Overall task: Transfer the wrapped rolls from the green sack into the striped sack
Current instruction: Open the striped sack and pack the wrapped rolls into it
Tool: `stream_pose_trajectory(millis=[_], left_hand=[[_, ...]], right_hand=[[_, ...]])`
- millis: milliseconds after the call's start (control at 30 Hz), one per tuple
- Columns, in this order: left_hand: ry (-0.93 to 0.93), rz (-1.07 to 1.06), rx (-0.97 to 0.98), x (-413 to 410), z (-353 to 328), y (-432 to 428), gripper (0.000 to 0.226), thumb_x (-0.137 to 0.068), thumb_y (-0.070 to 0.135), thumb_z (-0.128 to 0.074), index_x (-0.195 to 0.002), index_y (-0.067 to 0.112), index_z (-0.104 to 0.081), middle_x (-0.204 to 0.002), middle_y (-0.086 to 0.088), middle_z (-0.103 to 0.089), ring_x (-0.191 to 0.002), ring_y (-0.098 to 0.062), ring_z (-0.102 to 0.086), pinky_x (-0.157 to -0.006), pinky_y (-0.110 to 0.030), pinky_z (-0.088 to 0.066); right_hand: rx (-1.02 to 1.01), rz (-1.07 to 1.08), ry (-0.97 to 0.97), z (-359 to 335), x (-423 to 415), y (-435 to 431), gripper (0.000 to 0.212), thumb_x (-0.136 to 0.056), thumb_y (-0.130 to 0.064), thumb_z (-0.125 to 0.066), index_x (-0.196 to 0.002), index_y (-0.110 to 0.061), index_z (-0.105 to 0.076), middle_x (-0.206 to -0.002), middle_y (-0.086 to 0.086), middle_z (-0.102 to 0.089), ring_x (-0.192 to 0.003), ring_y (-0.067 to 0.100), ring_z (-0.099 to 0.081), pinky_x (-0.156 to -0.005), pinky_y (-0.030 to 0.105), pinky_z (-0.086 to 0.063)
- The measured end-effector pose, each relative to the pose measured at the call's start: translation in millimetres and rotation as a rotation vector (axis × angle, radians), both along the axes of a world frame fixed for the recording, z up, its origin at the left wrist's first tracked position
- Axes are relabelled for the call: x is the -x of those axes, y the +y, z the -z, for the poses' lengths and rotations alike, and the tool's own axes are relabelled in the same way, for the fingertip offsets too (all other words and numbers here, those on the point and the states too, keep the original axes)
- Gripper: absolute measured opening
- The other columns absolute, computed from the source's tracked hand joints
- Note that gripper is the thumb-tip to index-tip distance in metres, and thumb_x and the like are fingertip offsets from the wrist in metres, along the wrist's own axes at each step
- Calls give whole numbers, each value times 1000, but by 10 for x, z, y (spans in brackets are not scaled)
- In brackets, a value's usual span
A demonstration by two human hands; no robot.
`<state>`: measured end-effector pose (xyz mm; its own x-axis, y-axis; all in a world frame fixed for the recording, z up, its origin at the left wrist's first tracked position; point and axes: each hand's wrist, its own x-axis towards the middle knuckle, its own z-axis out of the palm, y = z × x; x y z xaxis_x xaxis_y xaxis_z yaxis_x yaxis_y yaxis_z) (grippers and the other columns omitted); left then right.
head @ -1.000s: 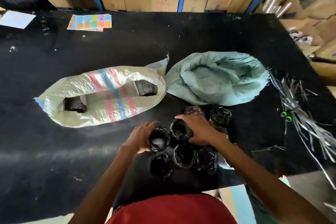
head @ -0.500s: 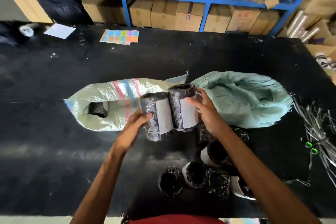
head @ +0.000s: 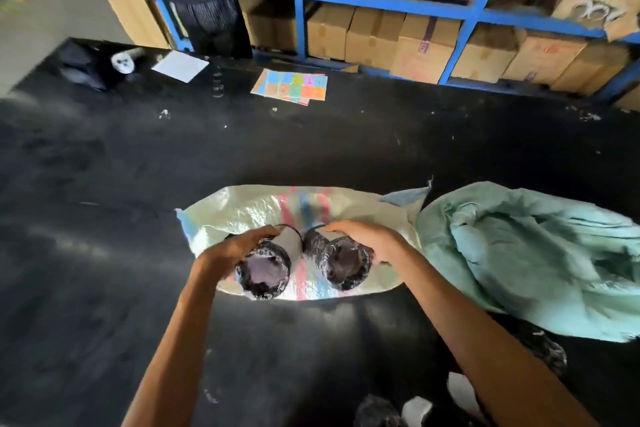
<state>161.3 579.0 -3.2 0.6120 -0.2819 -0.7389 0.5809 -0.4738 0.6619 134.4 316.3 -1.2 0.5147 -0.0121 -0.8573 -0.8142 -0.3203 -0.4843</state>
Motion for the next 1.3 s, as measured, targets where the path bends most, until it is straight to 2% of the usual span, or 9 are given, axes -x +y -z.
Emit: stream_pose_trajectory(millis=[67,133,233,333,467,733,900,1167,1300], left_hand=[[107,98,-109,-365,39,-19,62,-77,64,-69,-125,25,-67,-132,-2,-63,-118,-24,-59,-98,-35,-44],[226,108,-181,-677,93,-108,72,-66,65,-74,-124,23,-67,-124,-7,-69,-111,-28,-66,-91,-38,-52],[173,35,-200,-849,206,-279,48,-77,58,-72,-110,24,-69,-101,-7,-72,-97,-26,-68,-83,-36,-55],[-55,-158,-127,-879,456,-382,30,-87,48,-69,-95,20,-70,-80,-3,-71,-82,-24,-66,-80,-33,-49],[-197,-307,-95,-792,731,-474,87,-68,69,-77,-136,23,-49,-111,-7,-70,-99,-29,-70,-94,-46,-55],[-569,-233,-438,-697,987,-854,86,-94,57,-54,-159,21,-11,-142,-31,-43,-120,-48,-54,-97,-52,-47],[-643,138,-875,-749,1104,-954,83,-96,65,-39,-160,32,3,-141,-32,-41,-115,-43,-57,-90,-49,-51],[-756,198,-1059,-419,1244,-657,64,-98,61,-35,-152,28,-31,-115,-29,-52,-103,-39,-58,-94,-48,-45],[-724,123,-1047,-225,1278,-651,53,-99,49,-46,-142,18,-44,-130,-35,-44,-116,-46,-47,-96,-54,-38]], right_hand=[[36,-88,67,-2,-290,-16,41,-77,-54,-73,-97,-18,-71,-91,4,-70,-82,23,-66,-66,35,-54],[31,-136,142,114,-581,-9,48,-71,-55,-75,-96,-14,-75,-99,10,-74,-90,28,-70,-80,40,-58],[147,-51,106,406,-813,-44,67,-51,-70,-77,-103,-27,-74,-111,5,-72,-100,31,-67,-90,44,-55],[219,70,-128,451,-826,-64,66,-69,-69,-70,-119,-26,-67,-119,1,-66,-106,29,-63,-91,40,-52],[254,85,-326,587,-720,-27,70,-90,-58,-59,-145,-19,-43,-142,5,-53,-130,30,-51,-109,43,-39],[593,200,-678,868,-622,328,69,-91,-51,-56,-145,-16,-32,-135,12,-56,-115,32,-60,-92,46,-55],[904,-92,-679,1028,-560,429,80,-85,-63,-53,-151,-28,-24,-140,16,-44,-115,34,-52,-93,49,-50],[1031,-187,-675,1180,-461,354,63,-89,-49,-64,-144,-39,-35,-141,21,-38,-121,36,-46,-96,49,-45],[1091,-191,-717,1271,-289,394,59,-90,-51,-64,-142,-38,-41,-139,19,-42,-120,32,-42,-96,47,-43]])
